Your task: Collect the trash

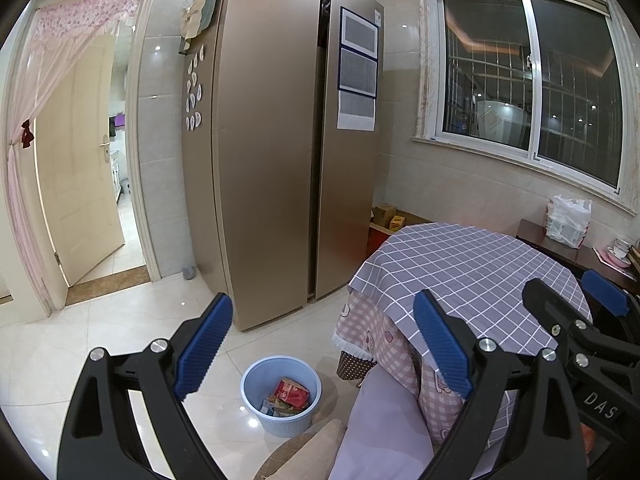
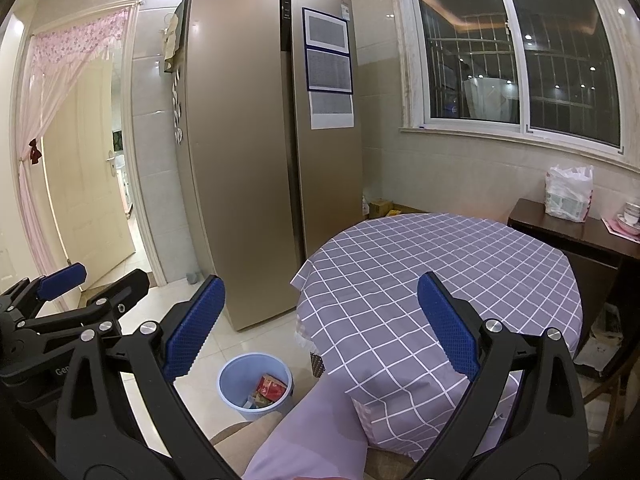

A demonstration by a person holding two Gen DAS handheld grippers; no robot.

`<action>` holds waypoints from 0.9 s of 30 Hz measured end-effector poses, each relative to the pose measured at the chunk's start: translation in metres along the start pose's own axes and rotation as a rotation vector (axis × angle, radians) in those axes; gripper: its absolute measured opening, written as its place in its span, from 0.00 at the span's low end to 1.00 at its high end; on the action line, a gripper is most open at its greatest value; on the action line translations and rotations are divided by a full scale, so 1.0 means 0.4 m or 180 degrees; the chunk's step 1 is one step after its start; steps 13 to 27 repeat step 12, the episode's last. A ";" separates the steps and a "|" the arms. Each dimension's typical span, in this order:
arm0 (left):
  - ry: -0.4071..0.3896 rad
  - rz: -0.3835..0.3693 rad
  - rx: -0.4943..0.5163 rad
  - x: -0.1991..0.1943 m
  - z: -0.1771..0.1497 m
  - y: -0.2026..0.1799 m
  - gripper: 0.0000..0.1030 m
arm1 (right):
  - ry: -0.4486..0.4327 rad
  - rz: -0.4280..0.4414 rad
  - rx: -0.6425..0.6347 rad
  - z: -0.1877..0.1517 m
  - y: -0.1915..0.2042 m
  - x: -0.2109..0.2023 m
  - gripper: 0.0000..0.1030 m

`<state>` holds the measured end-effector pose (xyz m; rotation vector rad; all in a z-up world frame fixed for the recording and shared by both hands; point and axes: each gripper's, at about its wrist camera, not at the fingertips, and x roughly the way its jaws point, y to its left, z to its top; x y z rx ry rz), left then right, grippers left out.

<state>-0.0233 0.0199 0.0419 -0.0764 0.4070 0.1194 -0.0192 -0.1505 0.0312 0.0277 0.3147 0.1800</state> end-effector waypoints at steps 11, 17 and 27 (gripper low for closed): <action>0.0099 -0.0045 -0.0007 0.018 -0.003 -0.007 0.87 | 0.0047 -0.0020 0.0011 -0.007 -0.001 0.011 0.92; 0.0143 -0.0049 0.0020 0.030 -0.005 -0.014 0.87 | 0.0068 -0.0034 0.0013 -0.009 -0.003 0.017 0.92; 0.0143 -0.0049 0.0020 0.030 -0.005 -0.014 0.87 | 0.0068 -0.0034 0.0013 -0.009 -0.003 0.017 0.92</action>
